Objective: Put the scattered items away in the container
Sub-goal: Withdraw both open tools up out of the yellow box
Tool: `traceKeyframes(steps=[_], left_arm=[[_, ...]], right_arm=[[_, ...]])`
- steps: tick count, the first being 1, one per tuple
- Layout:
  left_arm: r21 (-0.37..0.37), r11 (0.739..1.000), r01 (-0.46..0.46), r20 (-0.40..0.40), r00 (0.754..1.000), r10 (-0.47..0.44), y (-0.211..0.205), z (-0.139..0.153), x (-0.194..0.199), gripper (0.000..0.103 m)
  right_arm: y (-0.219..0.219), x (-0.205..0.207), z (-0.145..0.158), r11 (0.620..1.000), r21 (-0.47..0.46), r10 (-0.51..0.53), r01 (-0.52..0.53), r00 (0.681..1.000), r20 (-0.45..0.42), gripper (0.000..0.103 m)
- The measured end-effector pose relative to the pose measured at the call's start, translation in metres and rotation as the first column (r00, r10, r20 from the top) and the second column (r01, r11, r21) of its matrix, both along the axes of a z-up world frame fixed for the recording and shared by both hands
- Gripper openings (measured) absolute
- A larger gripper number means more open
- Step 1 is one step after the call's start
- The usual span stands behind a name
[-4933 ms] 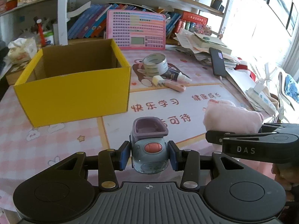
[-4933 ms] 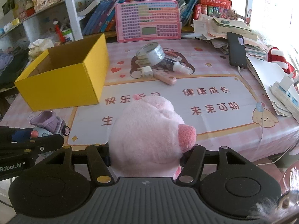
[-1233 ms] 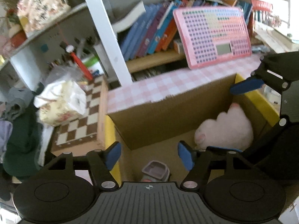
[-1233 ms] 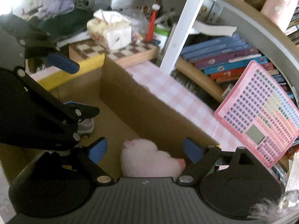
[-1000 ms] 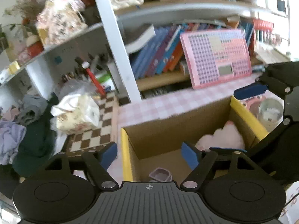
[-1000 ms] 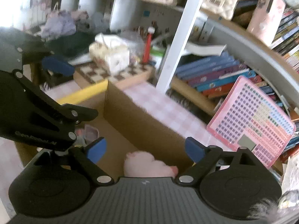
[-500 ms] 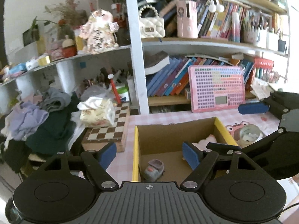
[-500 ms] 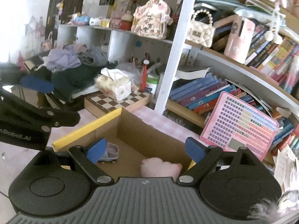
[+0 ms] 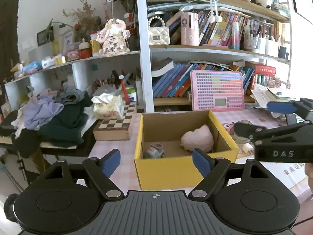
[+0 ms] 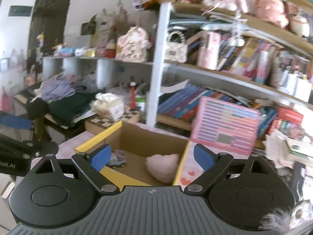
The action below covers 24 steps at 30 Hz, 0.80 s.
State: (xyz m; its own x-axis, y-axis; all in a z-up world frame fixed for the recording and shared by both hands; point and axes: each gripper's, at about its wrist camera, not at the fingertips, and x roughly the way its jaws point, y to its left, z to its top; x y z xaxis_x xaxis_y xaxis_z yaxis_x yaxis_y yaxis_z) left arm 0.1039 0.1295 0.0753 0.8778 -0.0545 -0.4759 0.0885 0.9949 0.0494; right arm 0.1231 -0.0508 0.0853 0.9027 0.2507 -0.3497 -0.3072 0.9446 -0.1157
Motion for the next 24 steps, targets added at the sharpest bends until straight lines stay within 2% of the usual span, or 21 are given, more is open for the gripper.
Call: traceKeyframes(steps=[7,14,18,24], left_arm=[[-0.031,0.998,0.05,-0.036,0.998,-0.051,-0.012,-0.018,-0.027,0.084],[-0.037,0.997,0.066,-0.07,0.995,-0.068,-0.016,-0.036,-0.038,0.084],[-0.087,0.994,0.072,-0.127,0.988,-0.082,-0.017,-0.05,-0.042,0.084],[-0.095,0.989,0.115,-0.155,0.98,-0.128,-0.026,-0.059,-0.045,0.084]], right_arm=[[-0.013,-0.038,-0.023,0.994,0.0,-0.109,0.109,0.994,-0.033,0.089],[-0.024,-0.062,-0.045,0.988,-0.006,-0.157,0.157,0.984,-0.088,0.089],[-0.031,-0.075,-0.056,0.972,0.03,-0.225,0.232,0.963,-0.146,0.089],[-0.039,-0.077,-0.065,0.959,0.039,-0.267,0.282,0.938,-0.219,0.089]])
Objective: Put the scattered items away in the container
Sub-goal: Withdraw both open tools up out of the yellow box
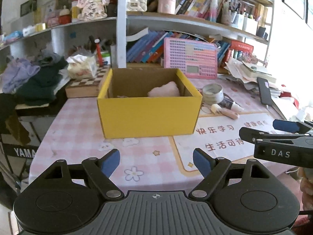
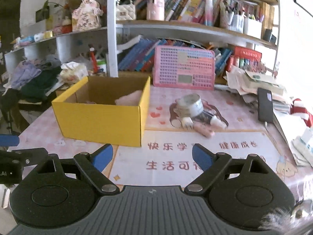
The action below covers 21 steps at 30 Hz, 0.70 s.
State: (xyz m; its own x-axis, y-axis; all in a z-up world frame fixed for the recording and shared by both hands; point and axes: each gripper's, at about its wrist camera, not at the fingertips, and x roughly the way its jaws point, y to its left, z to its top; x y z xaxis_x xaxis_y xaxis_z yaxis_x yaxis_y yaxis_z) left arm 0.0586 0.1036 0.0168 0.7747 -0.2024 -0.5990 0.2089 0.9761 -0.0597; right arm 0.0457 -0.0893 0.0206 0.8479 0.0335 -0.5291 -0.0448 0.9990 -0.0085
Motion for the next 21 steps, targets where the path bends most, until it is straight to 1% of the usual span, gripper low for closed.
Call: traceKeyframes(steps=[5,10,16,21], left_arm=[[-0.014,0.999,0.04,-0.025,0.999,-0.041,-0.007,-0.004,0.001,0.084],[-0.008,0.995,0.103,-0.041,0.994,-0.103,-0.023,-0.008,0.004,0.084],[-0.008,0.987,0.163,-0.059,0.985,-0.163,-0.045,-0.011,0.01,0.084],[-0.009,0.975,0.221,-0.079,0.972,-0.221,-0.07,-0.014,0.016,0.084]], right_arm=[[-0.003,-0.001,-0.003,1.0,-0.007,-0.008,0.008,0.999,-0.033,0.089],[-0.01,-0.001,-0.004,1.0,-0.017,-0.023,0.023,0.999,-0.045,0.089],[-0.029,-0.004,-0.009,0.997,-0.02,-0.079,0.078,0.994,-0.071,0.089],[-0.05,-0.007,-0.013,0.991,-0.026,-0.13,0.128,0.987,-0.093,0.089]])
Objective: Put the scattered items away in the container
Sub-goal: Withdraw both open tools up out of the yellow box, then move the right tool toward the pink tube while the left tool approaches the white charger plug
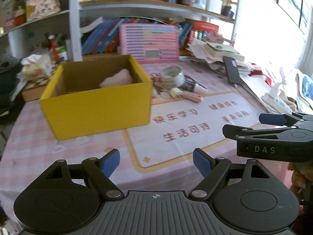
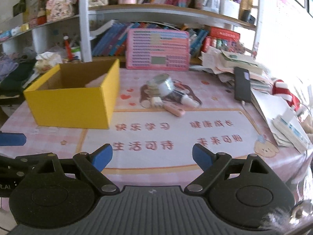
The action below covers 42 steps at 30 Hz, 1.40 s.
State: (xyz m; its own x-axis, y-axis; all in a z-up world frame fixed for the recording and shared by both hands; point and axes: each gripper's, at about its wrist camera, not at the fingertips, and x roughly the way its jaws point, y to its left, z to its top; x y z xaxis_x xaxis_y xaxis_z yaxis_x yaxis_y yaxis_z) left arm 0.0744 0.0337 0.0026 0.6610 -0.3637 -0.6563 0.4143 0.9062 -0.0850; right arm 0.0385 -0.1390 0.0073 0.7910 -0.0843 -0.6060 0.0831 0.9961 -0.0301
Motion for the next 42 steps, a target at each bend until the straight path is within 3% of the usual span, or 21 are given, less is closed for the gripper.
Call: traceKeyframes(steps=[9,22,42], left_arm=[[0.022,0.996,0.089,-0.019,0.996,-0.088,-0.048,-0.004,0.013,0.084],[0.042,0.994,0.102,-0.059,0.993,-0.099,-0.119,-0.017,0.051,0.084],[0.106,0.991,-0.085,-0.076,0.993,0.093,-0.176,-0.018,0.12,0.084]], right_arm=[[-0.045,0.003,-0.008,0.999,0.025,-0.04,0.041,0.999,-0.021,0.09],[-0.113,0.045,-0.019,0.998,0.041,-0.038,0.041,0.996,-0.076,0.089],[-0.181,0.142,-0.032,0.987,0.115,0.125,-0.112,0.986,-0.11,0.084]])
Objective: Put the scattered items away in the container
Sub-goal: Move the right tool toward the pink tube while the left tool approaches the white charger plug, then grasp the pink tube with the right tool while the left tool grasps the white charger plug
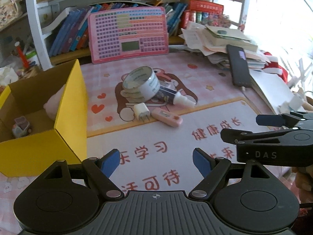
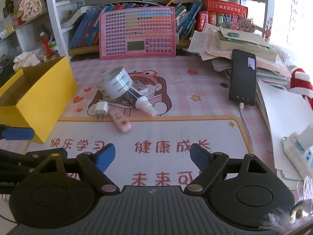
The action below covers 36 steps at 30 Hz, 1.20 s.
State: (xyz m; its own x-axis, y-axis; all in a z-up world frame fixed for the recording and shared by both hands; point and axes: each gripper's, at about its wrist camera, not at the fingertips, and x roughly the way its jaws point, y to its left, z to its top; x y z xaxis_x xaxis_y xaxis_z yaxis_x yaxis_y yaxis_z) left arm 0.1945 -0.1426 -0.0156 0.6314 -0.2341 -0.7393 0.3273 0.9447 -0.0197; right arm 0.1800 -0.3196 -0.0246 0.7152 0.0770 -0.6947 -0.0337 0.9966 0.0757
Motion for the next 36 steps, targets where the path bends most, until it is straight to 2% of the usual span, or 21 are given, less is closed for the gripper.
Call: traceKeyframes(steps=[7,9,11,13,19,25,30,34,36], left_arm=[[0.033,0.999,-0.036,0.007,0.999,0.035,-0.009,-0.002,0.026,0.081],[0.03,0.998,-0.051,0.015,0.999,0.051,-0.01,-0.002,0.033,0.079],[0.025,0.997,-0.069,0.015,0.998,0.068,-0.011,-0.003,0.043,0.077],[0.021,0.996,-0.083,0.017,0.996,0.083,-0.012,-0.003,0.052,0.076],[0.009,0.992,-0.129,0.003,0.992,0.129,-0.015,-0.011,0.083,0.064],[-0.008,0.987,-0.161,-0.054,0.986,0.16,-0.015,-0.029,0.114,0.058],[0.006,0.985,-0.17,-0.085,0.982,0.17,-0.017,-0.041,0.132,0.054],[0.011,0.985,-0.17,-0.107,0.98,0.17,-0.022,-0.049,0.141,0.054],[0.02,0.987,-0.162,-0.116,0.98,0.163,-0.026,-0.052,0.144,0.052]], right_arm=[[-0.007,0.023,-0.005,0.999,0.04,0.035,-0.034,0.999,-0.013,0.079],[-0.006,0.03,-0.006,0.998,0.038,0.056,-0.056,0.998,-0.011,0.074],[-0.005,0.037,-0.008,0.996,0.045,0.081,-0.08,0.996,-0.02,0.063],[-0.003,0.045,-0.012,0.993,0.054,0.11,-0.108,0.993,-0.036,0.056],[0.014,0.064,-0.021,0.975,0.05,0.219,-0.216,0.973,-0.067,0.051],[0.029,0.084,-0.033,0.958,0.026,0.285,-0.284,0.955,-0.081,0.048],[0.037,0.104,-0.041,0.949,0.018,0.315,-0.315,0.946,-0.071,0.044],[0.047,0.119,-0.051,0.94,0.015,0.342,-0.342,0.935,-0.091,0.04],[0.051,0.124,-0.055,0.934,0.007,0.357,-0.358,0.928,-0.108,0.034]])
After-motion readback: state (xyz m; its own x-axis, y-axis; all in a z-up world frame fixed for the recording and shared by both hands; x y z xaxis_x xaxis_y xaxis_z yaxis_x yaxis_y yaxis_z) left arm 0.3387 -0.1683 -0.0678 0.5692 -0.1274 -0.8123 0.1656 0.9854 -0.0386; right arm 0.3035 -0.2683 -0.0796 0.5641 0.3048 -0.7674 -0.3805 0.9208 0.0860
